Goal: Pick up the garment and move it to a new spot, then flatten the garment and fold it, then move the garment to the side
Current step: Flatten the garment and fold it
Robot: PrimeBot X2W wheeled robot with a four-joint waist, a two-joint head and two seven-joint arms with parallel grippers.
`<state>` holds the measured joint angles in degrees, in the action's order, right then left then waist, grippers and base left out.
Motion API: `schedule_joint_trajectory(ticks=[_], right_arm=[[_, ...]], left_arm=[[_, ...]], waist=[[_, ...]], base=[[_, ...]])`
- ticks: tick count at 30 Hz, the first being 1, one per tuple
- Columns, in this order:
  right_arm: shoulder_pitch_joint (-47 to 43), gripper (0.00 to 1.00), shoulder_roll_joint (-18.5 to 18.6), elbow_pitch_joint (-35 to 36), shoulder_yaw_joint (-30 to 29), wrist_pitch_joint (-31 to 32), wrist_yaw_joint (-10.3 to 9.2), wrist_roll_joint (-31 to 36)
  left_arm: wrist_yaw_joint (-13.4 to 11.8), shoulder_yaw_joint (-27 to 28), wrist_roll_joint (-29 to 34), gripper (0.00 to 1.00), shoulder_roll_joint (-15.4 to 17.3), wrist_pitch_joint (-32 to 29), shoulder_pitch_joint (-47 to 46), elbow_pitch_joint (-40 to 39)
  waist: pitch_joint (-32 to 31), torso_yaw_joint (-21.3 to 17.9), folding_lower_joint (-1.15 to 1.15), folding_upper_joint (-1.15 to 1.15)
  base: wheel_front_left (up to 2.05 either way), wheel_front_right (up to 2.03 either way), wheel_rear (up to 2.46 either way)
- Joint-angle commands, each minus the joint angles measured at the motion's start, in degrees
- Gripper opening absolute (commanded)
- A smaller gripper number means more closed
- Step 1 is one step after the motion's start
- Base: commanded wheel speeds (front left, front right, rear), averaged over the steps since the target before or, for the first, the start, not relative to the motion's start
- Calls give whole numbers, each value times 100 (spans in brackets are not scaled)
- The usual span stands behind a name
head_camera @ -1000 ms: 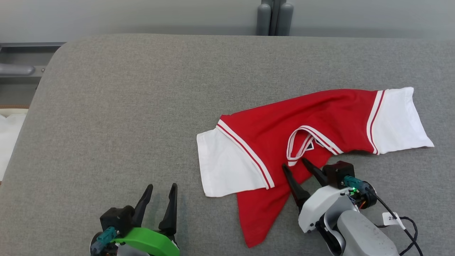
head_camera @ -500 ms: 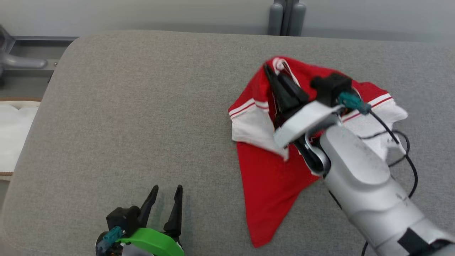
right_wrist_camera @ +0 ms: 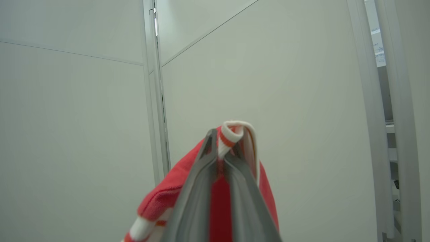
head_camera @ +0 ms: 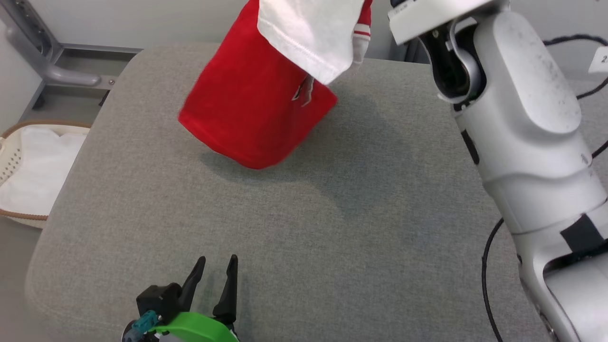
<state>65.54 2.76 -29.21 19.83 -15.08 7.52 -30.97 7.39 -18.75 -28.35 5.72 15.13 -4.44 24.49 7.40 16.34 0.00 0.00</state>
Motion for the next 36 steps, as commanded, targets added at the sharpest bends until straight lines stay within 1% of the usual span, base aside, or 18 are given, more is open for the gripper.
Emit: schedule_joint_trajectory(ticks=[1, 3, 6, 8, 11, 14, 15, 16, 17, 19, 21, 23, 26, 28, 31, 34, 36], right_arm=[[-395, 0, 26, -2, -62, -10, -7, 13], [-896, 0, 27, 24, -127, -11, -7, 43], [-1947, 0, 48, -171, -305, -10, -7, 126], [-2696, 0, 118, -331, -651, -11, -7, 58], [-3612, 0, 239, -475, -1204, -12, -7, 175], [-4250, 0, 398, -604, -1640, -11, -7, 536], [-4377, 9, 436, -656, -1812, -11, -7, 629], [-4498, 48, 468, -721, -1981, -12, -8, 770], [-4569, 100, 486, -773, -2092, -12, -8, 942], [-4633, 100, 498, -842, -2240, -11, -8, 1260], [-4648, 100, 522, -730, -2390, -12, -7, 1744], [-4693, 100, 409, -481, -2610, -11, -8, 2215], [-4747, 100, 208, -32, -2714, -11, -8, 2722], [-4757, 100, 109, 197, -2773, -11, -8, 2809], [-4675, 100, 28, 432, -2634, -11, -8, 2847], [-4520, 100, 21, 581, -2336, -11, -8, 2511], [-4425, 100, 30, 721, -2150, -11, -8, 2391]], left_arm=[[18, 75, 48, 100, 2, -1, 79, -29], [18, 156, 102, 100, -8, -1, 146, -62], [18, 263, 167, 100, -9, 0, 187, -115], [18, 306, 199, 100, -4, -1, 183, -144], [18, 319, 233, 100, 11, 0, 127, -179], [18, 338, 255, 100, 58, -1, 79, -211], [18, 336, 266, 100, 66, -1, 74, -215], [18, 343, 276, 100, 69, -1, 68, -213], [18, 344, 286, 100, 69, -1, 52, -214], [18, 358, 284, 100, 64, 0, 37, -199], [18, 375, 283, 100, 58, 0, 15, -171], [18, 421, 302, 100, 45, -1, -34, -143], [18, 475, 349, 100, 64, 0, -225, -118], [18, 435, 370, 100, 103, -1, -414, -75], [18, 421, 363, 100, 213, 0, -860, -17], [18, 274, 264, 100, 362, -2, -1326, 182], [18, 184, 178, 100, 533, -1, -1748, 294]], waist=[[-104, -218, 0, 0], [-131, -387, 0, 0], [-138, -654, 0, 0], [-131, -803, 0, 0], [-107, -977, 0, 0], [-71, -1170, 0, 0], [-67, -1213, 0, 0], [-63, -1257, 0, 0], [-60, -1292, 0, 0], [-65, -1335, 0, 0], [-68, -1368, 0, 0], [-56, -1408, 0, 0], [27, -1467, 0, 0], [124, -1509, 0, 0], [359, -1595, 0, 0], [641, -1695, 0, 0], [832, -1774, 0, 0]], base=[[0, 0, 0], [0, 0, 0], [0, 0, 0], [0, 0, 0], [0, 0, 0], [0, 0, 0], [0, 0, 0], [0, 0, 0], [0, 0, 0], [0, 0, 0], [0, 0, 0], [0, 0, 0], [0, 0, 0], [0, 0, 0], [0, 0, 0], [0, 0, 0], [0, 0, 0]])
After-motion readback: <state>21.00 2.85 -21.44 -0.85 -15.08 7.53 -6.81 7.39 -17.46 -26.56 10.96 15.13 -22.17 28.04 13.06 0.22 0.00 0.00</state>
